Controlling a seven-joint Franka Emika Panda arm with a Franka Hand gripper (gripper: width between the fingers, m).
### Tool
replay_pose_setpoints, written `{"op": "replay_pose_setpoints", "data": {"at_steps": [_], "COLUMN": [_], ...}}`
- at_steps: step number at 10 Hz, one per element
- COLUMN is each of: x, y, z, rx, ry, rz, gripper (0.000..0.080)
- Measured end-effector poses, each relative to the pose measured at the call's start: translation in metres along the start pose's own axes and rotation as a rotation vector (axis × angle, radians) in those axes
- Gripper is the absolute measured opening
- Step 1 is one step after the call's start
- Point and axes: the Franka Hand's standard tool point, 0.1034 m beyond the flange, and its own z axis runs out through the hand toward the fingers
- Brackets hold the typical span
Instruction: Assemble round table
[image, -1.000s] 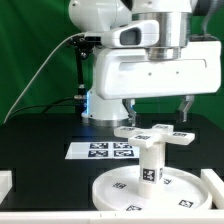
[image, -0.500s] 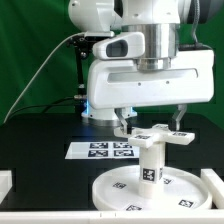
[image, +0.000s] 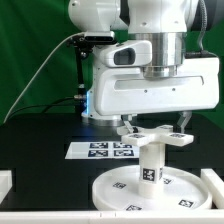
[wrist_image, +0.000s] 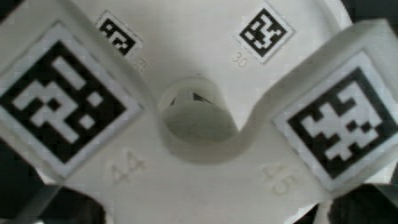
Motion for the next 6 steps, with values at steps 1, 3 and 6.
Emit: {"op": "replay_pose_setpoints", "data": {"at_steps": [1,3,6], "x": [0.0004,0.0003,0.0026], "y": [0.0041,0.0041,0.0035], "z": [-0.0007,-0.0004,-0.0004], "rx": [-0.002,-0.002,-0.001], "ry": [0.002,0.002,0.033], "rz": [0.025,0.144,0.503], "gripper": [0.0482,0.0442,0.0442]}}
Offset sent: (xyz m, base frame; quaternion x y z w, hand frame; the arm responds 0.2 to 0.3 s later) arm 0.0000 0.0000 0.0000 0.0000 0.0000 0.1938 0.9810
